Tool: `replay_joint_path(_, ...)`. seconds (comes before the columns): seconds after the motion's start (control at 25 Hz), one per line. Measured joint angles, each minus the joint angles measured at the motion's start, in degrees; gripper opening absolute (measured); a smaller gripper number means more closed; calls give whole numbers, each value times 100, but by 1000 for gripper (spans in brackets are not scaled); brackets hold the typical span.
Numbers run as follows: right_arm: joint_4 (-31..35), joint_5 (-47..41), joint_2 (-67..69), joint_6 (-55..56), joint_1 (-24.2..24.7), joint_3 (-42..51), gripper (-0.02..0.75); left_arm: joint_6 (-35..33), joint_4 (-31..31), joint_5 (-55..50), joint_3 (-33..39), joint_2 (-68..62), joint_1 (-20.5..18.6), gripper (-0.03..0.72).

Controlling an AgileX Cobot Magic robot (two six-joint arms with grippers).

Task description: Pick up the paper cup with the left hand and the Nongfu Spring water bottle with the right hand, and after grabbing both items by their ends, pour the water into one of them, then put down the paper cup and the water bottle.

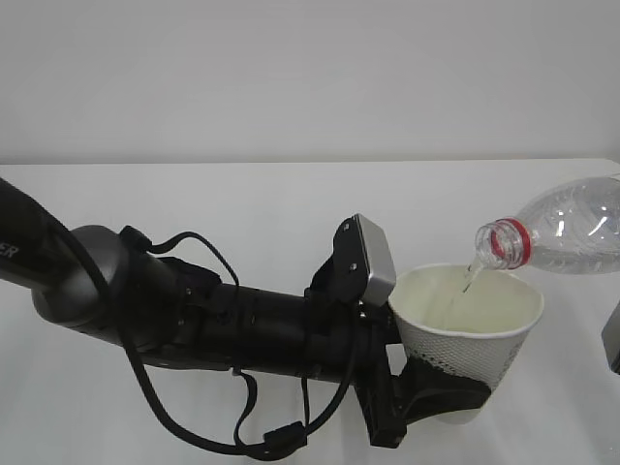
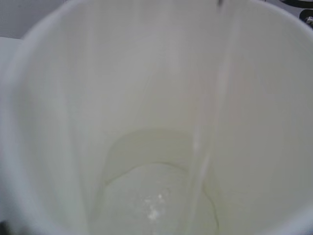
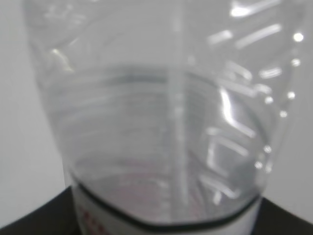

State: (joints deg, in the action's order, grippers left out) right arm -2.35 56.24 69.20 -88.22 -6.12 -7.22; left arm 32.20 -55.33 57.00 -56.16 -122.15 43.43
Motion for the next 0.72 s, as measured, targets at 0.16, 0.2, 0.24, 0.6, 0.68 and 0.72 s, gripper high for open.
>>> replay_joint_path(0.16, 0, 9, 0, -9, 0, 0, 389, 0, -10, 0, 0, 0, 0, 483)
replay_joint_path(0.2, 0, 9, 0, -9, 0, 0, 389, 0, -9, -3, 0, 0, 0, 483)
replay_joint_path(0.24, 0, 9, 0, -9, 0, 0, 389, 0, -9, -13, 0, 0, 0, 483)
replay_joint_path(0.6, 0, 22, 0, -23, 0, 0, 389, 0, -9, -15, 0, 0, 0, 483)
replay_joint_path(0.68, 0, 22, 0, -23, 0, 0, 389, 0, -9, -15, 0, 0, 0, 483)
replay_joint_path(0.72, 0, 22, 0, -23, 0, 0, 389, 0, -9, -15, 0, 0, 0, 483)
